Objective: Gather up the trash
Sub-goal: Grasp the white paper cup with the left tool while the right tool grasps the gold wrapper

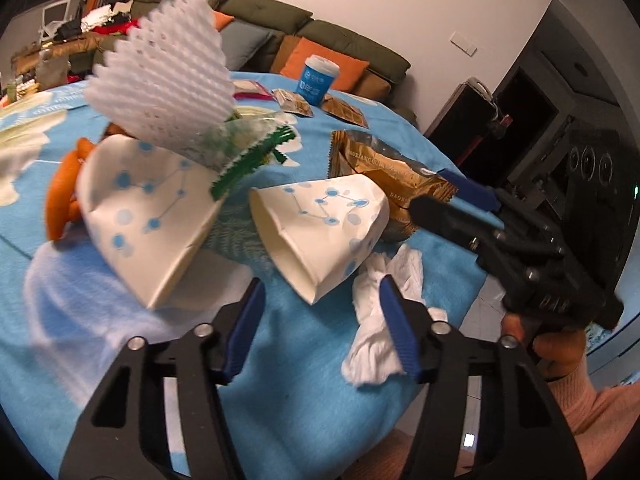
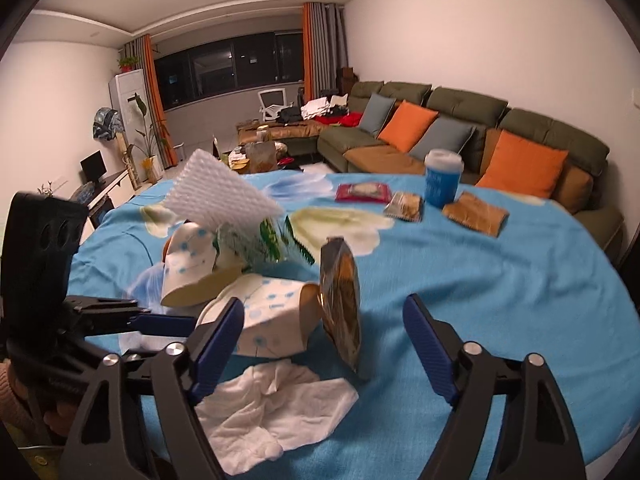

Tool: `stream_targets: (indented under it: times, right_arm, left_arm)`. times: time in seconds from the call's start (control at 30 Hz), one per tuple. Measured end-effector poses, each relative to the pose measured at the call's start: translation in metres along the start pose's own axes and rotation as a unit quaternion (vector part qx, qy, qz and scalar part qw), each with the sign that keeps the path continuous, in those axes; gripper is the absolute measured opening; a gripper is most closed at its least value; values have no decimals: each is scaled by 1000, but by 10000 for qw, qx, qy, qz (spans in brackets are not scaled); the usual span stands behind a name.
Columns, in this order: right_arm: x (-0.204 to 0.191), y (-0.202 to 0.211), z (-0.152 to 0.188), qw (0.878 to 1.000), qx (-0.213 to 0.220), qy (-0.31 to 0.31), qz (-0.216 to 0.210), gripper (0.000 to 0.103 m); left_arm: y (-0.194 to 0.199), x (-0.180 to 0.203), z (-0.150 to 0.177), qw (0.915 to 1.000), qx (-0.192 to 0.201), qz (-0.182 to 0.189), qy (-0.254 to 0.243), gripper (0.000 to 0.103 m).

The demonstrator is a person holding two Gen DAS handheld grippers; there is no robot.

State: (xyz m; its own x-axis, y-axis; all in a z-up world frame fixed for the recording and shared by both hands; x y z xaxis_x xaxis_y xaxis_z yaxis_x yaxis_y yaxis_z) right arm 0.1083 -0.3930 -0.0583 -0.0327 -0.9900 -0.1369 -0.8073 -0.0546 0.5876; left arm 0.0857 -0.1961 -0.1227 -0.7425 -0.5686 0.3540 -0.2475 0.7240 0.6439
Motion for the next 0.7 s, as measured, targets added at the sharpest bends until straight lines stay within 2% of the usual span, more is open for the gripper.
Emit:
stream_targets:
  times: [0.13, 0.2, 0.3, 0.37, 0.4, 0.57, 0.7]
  right_arm:
    - [0, -7, 4, 9997, -137, -146, -169, 59]
    - [3, -11, 4, 9993, -197, -225, -237, 48]
    - [7, -14, 6, 9986, -265, -344, -310, 33]
    - [9, -15, 6, 9982, -291, -399, -342, 17]
    - [10, -16, 5, 9981, -303, -420, -342, 14]
    - [13, -14, -1, 9981, -211, -500, -301, 7]
    - [12, -6, -11, 9984, -39, -481, -293, 6]
  left_arm:
    - [-16, 2, -13, 9999, -63, 81, -44, 40]
    - [-22, 1, -17, 9999, -73, 116, -36, 28]
    - [-25, -2, -22, 9998, -69, 166, -10, 24]
    - [-23, -2, -25, 9998, -16, 197, -50, 21]
    - [-21, -1, -26, 9997, 18, 221, -88, 18]
    - [-6, 4, -28, 9992, 153, 345, -155, 7]
    - [6, 9, -28, 9986, 254, 404, -213, 5]
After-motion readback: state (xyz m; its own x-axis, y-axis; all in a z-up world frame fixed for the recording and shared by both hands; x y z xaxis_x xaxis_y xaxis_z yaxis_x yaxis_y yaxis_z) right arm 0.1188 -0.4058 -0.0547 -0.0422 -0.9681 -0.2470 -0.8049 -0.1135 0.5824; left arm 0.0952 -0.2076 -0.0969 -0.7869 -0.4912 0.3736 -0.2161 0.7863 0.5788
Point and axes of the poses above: each gripper's, at about its wrist camera, not at the fingertips, and y roughly against the way its jaws point, x to its right, z to its underside, the point moved 6 cm from there along -y, roughly the way its jaws point, and after that the axes turned 6 degrees about -y, right-handed, at the moved point
